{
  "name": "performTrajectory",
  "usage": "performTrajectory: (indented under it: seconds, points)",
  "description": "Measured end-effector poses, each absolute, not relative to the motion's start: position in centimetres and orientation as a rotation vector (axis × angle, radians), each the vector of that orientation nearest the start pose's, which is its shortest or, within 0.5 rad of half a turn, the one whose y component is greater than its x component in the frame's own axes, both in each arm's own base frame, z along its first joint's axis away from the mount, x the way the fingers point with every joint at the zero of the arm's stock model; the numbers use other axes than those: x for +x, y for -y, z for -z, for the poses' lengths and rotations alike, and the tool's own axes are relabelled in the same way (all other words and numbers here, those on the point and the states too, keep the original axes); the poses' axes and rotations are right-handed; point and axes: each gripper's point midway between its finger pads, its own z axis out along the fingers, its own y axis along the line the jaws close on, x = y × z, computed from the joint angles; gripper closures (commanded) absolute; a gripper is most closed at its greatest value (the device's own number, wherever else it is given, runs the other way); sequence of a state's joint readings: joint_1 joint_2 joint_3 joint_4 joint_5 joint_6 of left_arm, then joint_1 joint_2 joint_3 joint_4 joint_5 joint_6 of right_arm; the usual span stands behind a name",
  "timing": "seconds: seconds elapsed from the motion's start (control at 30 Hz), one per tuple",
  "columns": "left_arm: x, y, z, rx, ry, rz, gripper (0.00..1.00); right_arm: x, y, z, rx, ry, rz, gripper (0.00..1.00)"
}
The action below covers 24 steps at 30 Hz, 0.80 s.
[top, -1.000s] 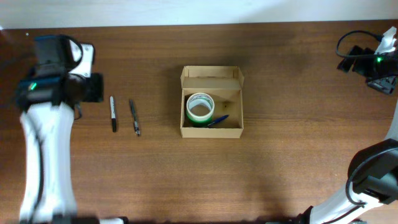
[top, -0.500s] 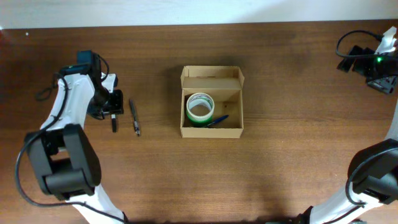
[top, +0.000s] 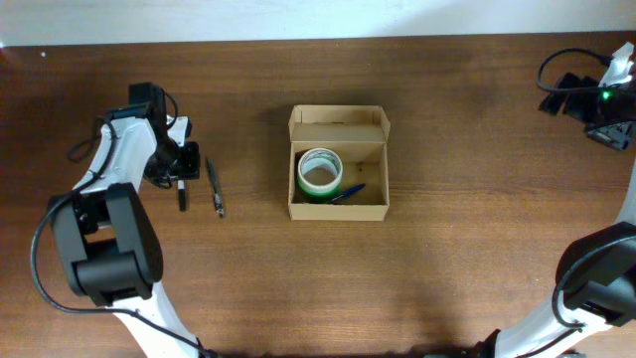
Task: Pack container
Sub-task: 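Release the blue pen and return the left gripper to the remaining pens, then grasp the white-barrel black marker with the left gripper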
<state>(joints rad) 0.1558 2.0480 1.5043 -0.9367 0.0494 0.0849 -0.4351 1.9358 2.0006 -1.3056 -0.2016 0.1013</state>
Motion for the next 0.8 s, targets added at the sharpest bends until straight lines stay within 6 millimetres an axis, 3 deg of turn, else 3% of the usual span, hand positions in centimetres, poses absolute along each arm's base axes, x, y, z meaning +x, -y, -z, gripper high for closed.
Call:
performTrajectory:
  seconds: [0.53, 0.6, 0.67, 0.7, 0.8]
  points:
    - [40.1, -6.1, 0.1, -0.130, -3.087, 0.019, 0.58, 40.7, 15.1, -20.6, 0.691, -2.690, -0.200, 0.01]
    - [40.2, -6.1, 0.1, -0.131, -3.085, 0.020, 0.67, 40.7, 15.1, -20.6, 0.692, -2.690, -0.200, 0.01]
    - [40.3, -6.1, 0.1, -0.135, -3.082, 0.019, 0.92, 40.7, 15.1, -20.6, 0.692, -2.690, -0.200, 0.01]
    - [40.3, -6.1, 0.1, -0.143, -3.080, 0.019, 0.98, 40.7, 15.1, -20.6, 0.690, -2.690, -0.200, 0.01]
    - [40.3, -6.1, 0.1, -0.145, -3.081, 0.020, 0.98, 40.7, 15.1, -20.6, 0.690, -2.690, -0.200, 0.01]
